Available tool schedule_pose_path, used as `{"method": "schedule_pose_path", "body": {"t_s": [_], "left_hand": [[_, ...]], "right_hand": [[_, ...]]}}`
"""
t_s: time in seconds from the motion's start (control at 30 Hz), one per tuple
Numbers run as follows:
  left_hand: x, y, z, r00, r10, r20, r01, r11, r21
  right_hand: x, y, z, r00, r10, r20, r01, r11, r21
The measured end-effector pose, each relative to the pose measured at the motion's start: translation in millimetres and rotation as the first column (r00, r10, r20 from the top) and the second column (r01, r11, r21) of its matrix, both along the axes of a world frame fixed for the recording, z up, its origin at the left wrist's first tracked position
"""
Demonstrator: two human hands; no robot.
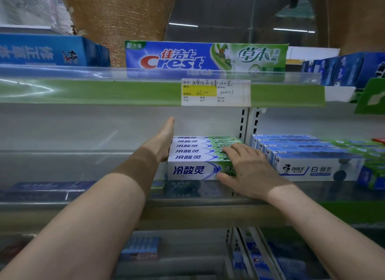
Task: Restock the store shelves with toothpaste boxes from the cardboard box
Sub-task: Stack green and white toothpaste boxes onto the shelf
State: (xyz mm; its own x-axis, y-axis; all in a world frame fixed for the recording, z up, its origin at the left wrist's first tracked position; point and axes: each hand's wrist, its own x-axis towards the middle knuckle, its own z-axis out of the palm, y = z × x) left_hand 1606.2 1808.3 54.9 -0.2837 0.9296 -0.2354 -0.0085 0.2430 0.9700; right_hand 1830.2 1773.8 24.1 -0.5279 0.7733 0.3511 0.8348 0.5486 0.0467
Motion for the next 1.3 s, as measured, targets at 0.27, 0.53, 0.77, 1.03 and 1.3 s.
{"method": "schedule_pose_path", "body": {"t_s": [0.27,0.53,0.77,1.03,1.3], "left_hand": [[7.2,-8.0,5.6,0.998,-0.011,-0.069,0.011,1.000,0.002],[26.1,-26.3,-4.9,0.907,0.150,-0.393,-0.071,0.975,0.208],[39.0,-42.6,-14.6,0.683,0.056,-0.729,0.066,0.988,0.138],[41.2,-91.6,-3.0,0.202,0.125,-0.971,0.171,0.972,0.161],[55.0,-94.9,-13.2,0.024,0.183,-0.983,0.121,0.975,0.184]], "right_hand": [[-0.2,-0.1,0.6,1.000,0.002,-0.005,-0.002,1.000,-0.007],[1.0,2.1,0.1,1.000,-0.010,0.004,0.010,1.000,-0.018],[-1.8,-0.4,3.0,0.999,-0.032,0.024,0.033,0.998,-0.049],[-8.0,-12.9,15.9,0.998,-0.062,0.007,0.062,0.996,-0.058],[-26.8,-19.8,7.5,0.998,-0.050,-0.029,0.045,0.987,-0.153]]}}
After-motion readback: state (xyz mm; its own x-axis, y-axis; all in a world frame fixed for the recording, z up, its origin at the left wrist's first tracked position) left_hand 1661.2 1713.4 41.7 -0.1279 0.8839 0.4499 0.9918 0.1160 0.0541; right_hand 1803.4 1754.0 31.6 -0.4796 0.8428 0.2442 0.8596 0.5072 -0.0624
